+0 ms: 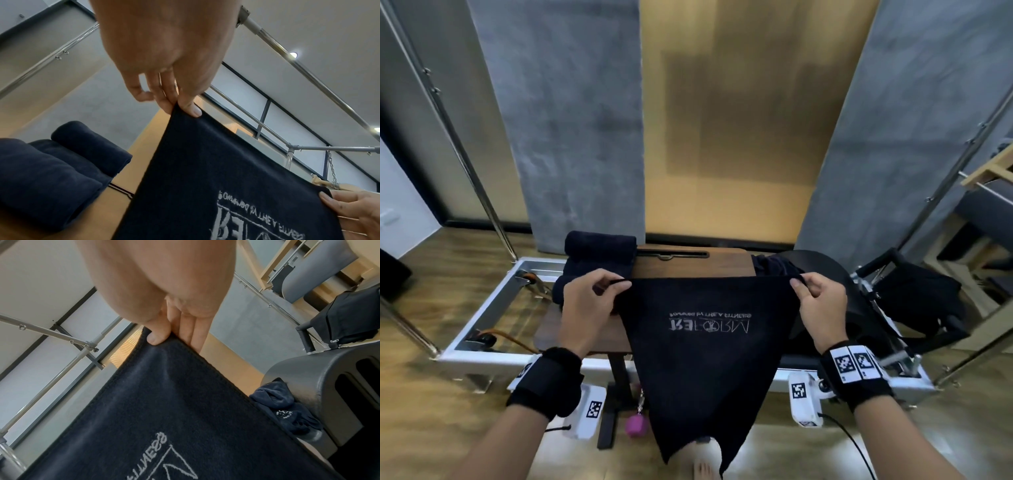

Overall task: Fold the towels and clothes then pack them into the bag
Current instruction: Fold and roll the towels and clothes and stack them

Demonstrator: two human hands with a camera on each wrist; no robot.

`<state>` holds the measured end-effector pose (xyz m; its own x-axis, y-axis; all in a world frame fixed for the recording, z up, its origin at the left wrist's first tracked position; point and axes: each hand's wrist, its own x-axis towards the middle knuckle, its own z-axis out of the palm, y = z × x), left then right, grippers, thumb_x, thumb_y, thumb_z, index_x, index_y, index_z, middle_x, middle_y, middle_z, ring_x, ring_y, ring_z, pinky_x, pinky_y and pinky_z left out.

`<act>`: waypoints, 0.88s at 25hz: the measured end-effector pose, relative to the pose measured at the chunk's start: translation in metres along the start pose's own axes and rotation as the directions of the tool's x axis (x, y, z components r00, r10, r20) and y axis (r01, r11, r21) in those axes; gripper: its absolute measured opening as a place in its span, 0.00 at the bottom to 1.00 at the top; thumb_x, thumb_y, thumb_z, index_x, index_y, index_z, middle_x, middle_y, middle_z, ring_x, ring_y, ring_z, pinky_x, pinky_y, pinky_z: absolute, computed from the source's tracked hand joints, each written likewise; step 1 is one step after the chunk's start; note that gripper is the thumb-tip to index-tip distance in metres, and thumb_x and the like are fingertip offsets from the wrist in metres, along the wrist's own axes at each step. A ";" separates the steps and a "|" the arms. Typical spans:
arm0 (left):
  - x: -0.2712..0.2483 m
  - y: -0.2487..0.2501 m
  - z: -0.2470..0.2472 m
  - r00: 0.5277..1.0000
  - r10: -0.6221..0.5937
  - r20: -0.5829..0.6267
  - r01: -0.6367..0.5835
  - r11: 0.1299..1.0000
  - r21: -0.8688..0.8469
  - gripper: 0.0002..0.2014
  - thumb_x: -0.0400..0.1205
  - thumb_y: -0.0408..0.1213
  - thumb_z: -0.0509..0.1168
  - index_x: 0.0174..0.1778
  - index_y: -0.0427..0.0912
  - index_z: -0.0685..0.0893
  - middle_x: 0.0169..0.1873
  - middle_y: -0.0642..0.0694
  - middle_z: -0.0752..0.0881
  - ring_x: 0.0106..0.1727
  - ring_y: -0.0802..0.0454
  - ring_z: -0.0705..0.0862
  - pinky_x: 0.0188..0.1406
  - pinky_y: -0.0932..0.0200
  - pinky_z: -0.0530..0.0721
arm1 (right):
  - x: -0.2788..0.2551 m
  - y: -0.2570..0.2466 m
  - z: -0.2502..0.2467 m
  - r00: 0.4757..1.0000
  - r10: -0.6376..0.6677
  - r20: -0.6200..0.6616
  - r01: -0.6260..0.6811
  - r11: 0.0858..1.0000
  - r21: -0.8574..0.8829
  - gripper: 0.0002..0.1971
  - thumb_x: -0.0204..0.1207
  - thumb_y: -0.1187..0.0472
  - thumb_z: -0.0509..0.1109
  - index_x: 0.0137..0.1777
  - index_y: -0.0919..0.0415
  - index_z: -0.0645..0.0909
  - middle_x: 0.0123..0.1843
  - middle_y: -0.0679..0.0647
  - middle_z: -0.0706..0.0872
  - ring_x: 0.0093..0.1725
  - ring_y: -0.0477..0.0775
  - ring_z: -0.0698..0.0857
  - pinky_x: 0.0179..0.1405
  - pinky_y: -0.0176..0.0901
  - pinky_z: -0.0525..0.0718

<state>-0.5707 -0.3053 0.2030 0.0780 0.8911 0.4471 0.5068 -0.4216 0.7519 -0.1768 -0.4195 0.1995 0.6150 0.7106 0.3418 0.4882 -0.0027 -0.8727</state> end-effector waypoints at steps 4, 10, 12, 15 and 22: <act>0.032 -0.003 0.022 0.983 -0.067 -0.174 0.065 0.998 -0.016 0.06 0.77 0.45 0.83 0.41 0.50 0.93 0.35 0.53 0.84 0.40 0.51 0.84 0.44 0.50 0.82 | 0.032 0.005 0.020 0.996 0.012 -0.087 -0.015 0.999 -0.030 0.04 0.76 0.60 0.82 0.43 0.49 0.92 0.36 0.46 0.88 0.40 0.49 0.89 0.47 0.45 0.86; 0.081 -0.016 0.101 0.911 -0.411 -0.017 0.377 0.850 -0.368 0.10 0.91 0.50 0.67 0.58 0.48 0.80 0.31 0.42 0.93 0.25 0.41 0.91 0.17 0.57 0.83 | 0.090 0.036 0.083 0.957 0.288 0.034 -0.283 0.903 0.323 0.04 0.84 0.58 0.75 0.54 0.56 0.88 0.28 0.62 0.89 0.24 0.58 0.88 0.24 0.47 0.88; 0.093 -0.024 0.128 0.874 -0.483 0.043 0.447 0.769 -0.457 0.07 0.94 0.45 0.63 0.62 0.47 0.75 0.38 0.38 0.94 0.33 0.40 0.95 0.18 0.53 0.87 | 0.106 0.049 0.103 0.927 0.360 0.104 -0.371 0.847 0.381 0.05 0.87 0.59 0.72 0.58 0.60 0.85 0.34 0.66 0.92 0.33 0.66 0.94 0.32 0.52 0.93; 0.118 -0.044 0.170 0.838 -0.544 0.045 0.497 0.728 -0.473 0.06 0.95 0.39 0.60 0.64 0.44 0.73 0.45 0.35 0.92 0.43 0.46 0.97 0.26 0.47 0.93 | 0.137 0.076 0.131 0.877 0.459 0.143 -0.473 0.773 0.422 0.07 0.87 0.62 0.72 0.60 0.63 0.84 0.39 0.68 0.93 0.40 0.68 0.95 0.44 0.56 0.94; 0.170 -0.094 0.245 0.805 -0.593 -0.015 0.549 0.755 -0.360 0.04 0.95 0.36 0.59 0.63 0.41 0.73 0.46 0.30 0.89 0.43 0.43 0.95 0.32 0.47 0.94 | 0.202 0.133 0.189 0.778 0.597 0.194 -0.618 0.676 0.401 0.05 0.85 0.64 0.74 0.55 0.66 0.86 0.39 0.70 0.93 0.41 0.69 0.95 0.46 0.58 0.93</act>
<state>-0.3947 -0.0725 0.0895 -0.2502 0.9650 -0.0786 0.1163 0.1106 0.9870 -0.1050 -0.1432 0.0865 0.6503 0.6877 -0.3228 -0.2986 -0.1593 -0.9410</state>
